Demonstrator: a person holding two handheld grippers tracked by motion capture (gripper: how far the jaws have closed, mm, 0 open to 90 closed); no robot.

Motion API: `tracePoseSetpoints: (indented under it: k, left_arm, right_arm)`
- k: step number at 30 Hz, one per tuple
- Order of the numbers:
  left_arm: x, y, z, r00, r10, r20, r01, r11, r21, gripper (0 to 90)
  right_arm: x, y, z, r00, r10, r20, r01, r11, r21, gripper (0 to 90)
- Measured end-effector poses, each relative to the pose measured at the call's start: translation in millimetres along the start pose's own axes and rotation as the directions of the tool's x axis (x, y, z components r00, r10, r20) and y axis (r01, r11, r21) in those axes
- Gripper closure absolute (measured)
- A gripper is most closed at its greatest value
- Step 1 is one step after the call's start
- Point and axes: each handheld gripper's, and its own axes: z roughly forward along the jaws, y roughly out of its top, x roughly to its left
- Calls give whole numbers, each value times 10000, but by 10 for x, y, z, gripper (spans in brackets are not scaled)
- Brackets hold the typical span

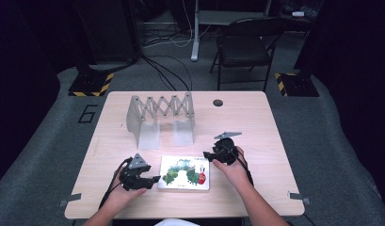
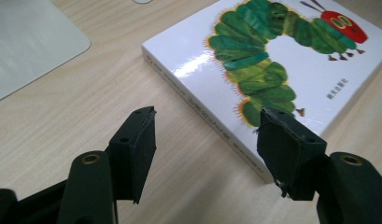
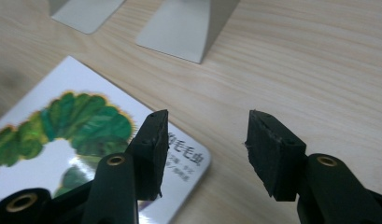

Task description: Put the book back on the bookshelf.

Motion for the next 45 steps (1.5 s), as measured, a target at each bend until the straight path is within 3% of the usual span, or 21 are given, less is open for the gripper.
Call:
tracePoseSetpoints:
  k: [1,2,3,6,8,9,12,13,16,22,28,32,36,38,39,45]
  left_arm:
    - [-50,-6,-35,10000,17,57,-17,10000,-10,369]
    - [-50,-6,-35,10000,17,57,-17,10000,-10,361]
    - [-79,-25,-43,9999,76,120,-76,10000,-1,359]
    - [-142,-80,-33,9996,79,268,-77,9999,-97,352]
    - [-163,-108,3,9988,-15,492,29,9996,-287,351]
    - [-163,-108,3,9988,-15,492,29,9996,-287,350]
    - [-174,-145,66,9985,163,526,-151,9996,-237,350]
    - [-174,-142,79,9978,340,570,-331,9993,-169,350]
    - [-185,-141,106,9957,579,724,-569,9983,-160,335]
    - [-250,-164,188,9937,863,716,-866,9962,9,328]
    - [-298,-196,236,9948,859,555,-867,9962,118,321]
    - [-303,-200,230,9946,905,511,-911,9958,96,336]
    - [-306,-199,230,9953,729,637,-733,9973,42,352]
    - [-323,-198,238,9938,881,673,-881,9961,-37,378]
    - [-355,-197,257,9922,1124,536,-1124,9937,-29,366]
    - [-368,-201,297,9922,1170,440,-1167,9931,-87,298]
  right_arm:
    - [101,27,-51,9999,-10,-169,12,9999,119,487]
    - [101,27,-51,9999,-10,-169,12,9999,119,487]
    - [178,0,-89,9988,-489,85,487,9985,253,485]
    - [215,-54,-100,9989,-450,-105,454,9984,349,470]
    - [192,-103,-74,9995,-263,-154,269,9988,418,468]
    - [185,-119,-62,9997,69,-229,-58,9989,461,468]
    - [143,-138,-16,9988,195,-445,-185,9995,240,467]
    - [127,-147,19,9974,386,-611,-356,9982,486,464]
    - [61,-143,72,9960,448,-769,-417,9983,416,455]
    - [1,-136,121,9930,822,-850,-780,9956,511,450]
    - [-51,-95,155,9876,1100,-1117,-1051,9933,487,454]
    - [-77,-84,177,9826,1282,-1347,-1206,9907,632,459]
    - [-84,-87,202,9835,1316,-1240,-1222,9893,803,460]
    - [-99,-89,215,9834,1353,-1211,-1256,9885,843,460]
    - [-108,-96,239,9815,1432,-1272,-1325,9872,893,460]
    - [-115,-110,278,9832,1324,-1260,-1192,9871,1069,457]
